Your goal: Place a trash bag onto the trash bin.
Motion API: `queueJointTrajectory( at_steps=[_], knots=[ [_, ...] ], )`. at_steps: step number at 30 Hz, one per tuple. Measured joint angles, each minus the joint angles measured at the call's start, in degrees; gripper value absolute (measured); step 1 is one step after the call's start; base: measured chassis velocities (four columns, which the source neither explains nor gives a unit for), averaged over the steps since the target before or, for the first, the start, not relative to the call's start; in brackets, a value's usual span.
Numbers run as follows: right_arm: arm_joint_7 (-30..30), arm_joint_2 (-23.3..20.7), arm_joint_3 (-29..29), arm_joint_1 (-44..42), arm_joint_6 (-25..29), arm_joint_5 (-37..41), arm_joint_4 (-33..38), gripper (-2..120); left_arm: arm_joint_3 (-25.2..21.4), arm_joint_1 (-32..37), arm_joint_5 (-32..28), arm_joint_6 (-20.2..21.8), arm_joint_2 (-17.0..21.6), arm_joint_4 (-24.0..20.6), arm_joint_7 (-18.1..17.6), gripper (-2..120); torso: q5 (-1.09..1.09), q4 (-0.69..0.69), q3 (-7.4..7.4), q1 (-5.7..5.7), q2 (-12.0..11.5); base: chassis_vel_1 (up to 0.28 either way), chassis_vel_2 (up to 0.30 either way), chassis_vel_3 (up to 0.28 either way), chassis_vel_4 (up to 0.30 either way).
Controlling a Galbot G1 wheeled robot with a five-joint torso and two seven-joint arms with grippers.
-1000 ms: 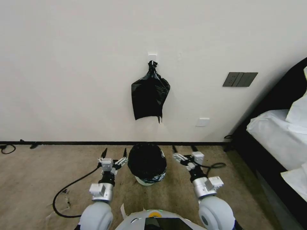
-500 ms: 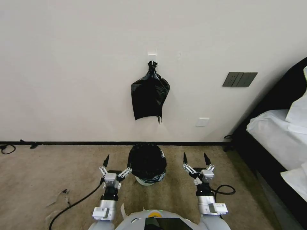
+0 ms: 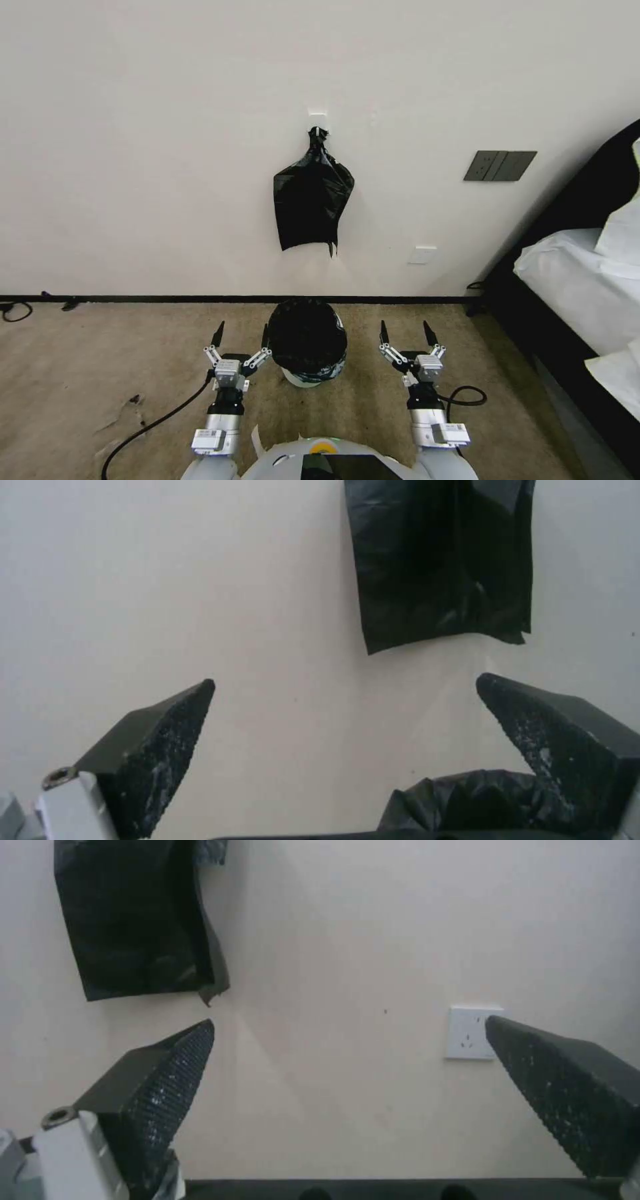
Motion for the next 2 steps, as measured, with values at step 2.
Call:
queueJointTrajectory(
  at_steps=[2],
  knots=[
    [0.00,-0.02,-0.01,0.02,-0.04,0.02,0.02,100,0.00,-0.01,-0.05,0.03,0.01,0.00,-0.01,100,0.00,0.00,0.00,0.00,0.00,0.000,0.000,0.000,0.000]
  ],
)
